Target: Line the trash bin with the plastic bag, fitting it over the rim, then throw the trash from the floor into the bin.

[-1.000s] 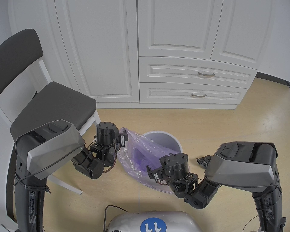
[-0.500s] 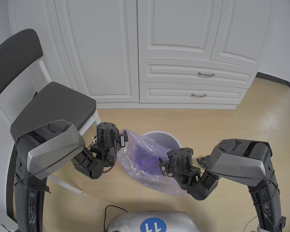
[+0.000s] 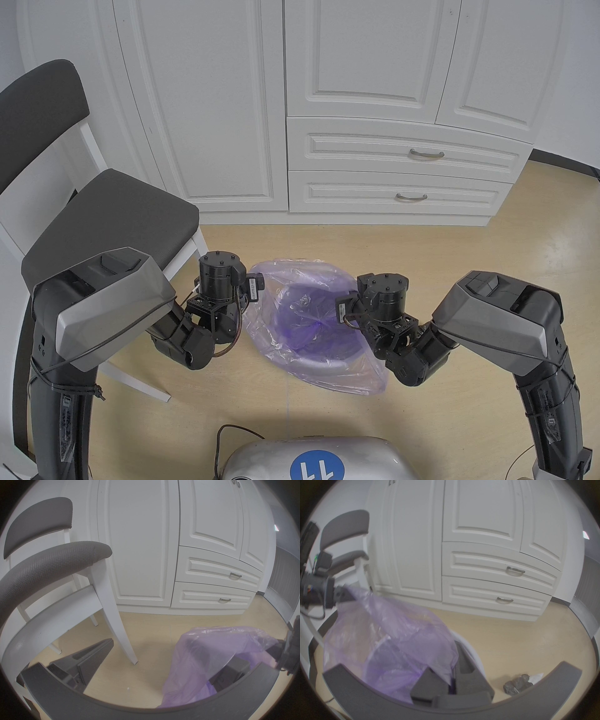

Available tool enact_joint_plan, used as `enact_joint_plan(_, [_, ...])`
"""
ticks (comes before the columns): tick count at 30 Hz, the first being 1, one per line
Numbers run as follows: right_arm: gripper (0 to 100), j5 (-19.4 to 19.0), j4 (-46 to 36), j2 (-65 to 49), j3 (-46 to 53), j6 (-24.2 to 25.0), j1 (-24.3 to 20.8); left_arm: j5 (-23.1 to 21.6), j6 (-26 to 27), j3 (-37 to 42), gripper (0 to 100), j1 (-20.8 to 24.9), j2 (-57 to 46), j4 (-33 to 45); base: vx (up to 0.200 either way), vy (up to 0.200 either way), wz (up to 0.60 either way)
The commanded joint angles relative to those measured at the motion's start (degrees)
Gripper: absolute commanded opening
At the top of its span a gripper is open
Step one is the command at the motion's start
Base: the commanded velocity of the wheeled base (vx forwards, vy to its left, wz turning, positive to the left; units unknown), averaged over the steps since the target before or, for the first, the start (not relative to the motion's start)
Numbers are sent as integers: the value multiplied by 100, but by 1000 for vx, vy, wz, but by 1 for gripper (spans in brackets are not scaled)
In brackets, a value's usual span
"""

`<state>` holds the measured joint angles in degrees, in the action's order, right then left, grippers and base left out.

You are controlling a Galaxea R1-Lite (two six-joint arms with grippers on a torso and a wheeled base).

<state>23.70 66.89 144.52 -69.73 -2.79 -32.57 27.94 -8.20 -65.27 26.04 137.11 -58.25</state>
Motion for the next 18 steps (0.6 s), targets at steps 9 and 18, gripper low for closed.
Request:
enact_joint_plan(9, [0, 451, -53, 1219, -2132, 147, 480, 54, -6, -39, 100, 15, 0, -117, 0, 0, 0])
enact_joint_plan(18, [0, 574, -97, 1738, -3389, 253, 621, 71, -6, -56, 100, 59, 9, -187, 0, 0, 0])
